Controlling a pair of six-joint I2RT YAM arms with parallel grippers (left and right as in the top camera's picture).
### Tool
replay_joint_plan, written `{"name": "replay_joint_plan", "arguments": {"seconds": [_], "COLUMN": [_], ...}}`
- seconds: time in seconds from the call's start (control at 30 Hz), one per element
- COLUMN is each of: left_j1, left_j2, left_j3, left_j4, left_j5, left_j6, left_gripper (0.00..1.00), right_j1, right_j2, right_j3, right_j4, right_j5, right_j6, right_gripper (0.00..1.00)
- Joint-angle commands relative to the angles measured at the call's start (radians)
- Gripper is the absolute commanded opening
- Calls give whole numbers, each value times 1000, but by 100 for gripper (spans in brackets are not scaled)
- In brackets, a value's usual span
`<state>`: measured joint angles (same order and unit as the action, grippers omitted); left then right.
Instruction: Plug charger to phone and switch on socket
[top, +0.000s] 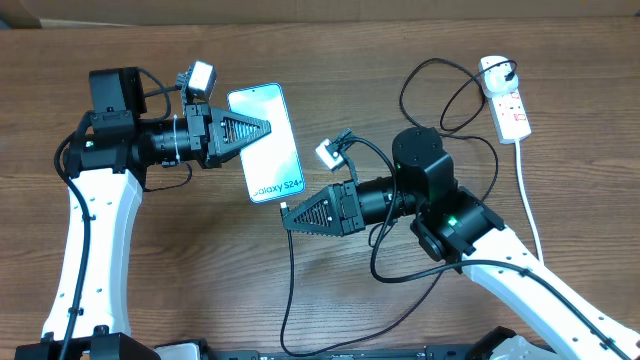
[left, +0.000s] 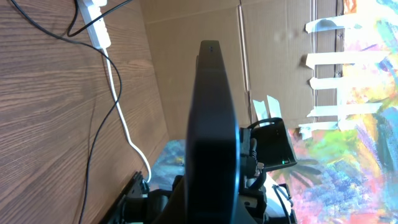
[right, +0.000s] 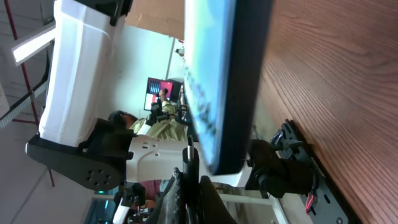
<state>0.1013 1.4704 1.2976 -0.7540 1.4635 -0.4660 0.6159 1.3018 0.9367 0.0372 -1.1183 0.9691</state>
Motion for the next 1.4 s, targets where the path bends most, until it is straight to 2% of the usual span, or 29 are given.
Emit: {"name": "replay_joint_plan", "arguments": {"seconds": [0.0,1.37], "left_j1": [-4,-5], "left_j2": [-9,-9], "left_j3": [6,6], "left_j4": [-2,-5], "left_j5": [46,46], "left_j6": [-6,-6], "left_gripper": [4,4], "right_j1": [6,6], "right_j2": [11,36], "right_j3": [2,2], "right_j4": [7,67], "right_j5": [2,-12], "right_j6": [11,64], "right_gripper": [4,4]}}
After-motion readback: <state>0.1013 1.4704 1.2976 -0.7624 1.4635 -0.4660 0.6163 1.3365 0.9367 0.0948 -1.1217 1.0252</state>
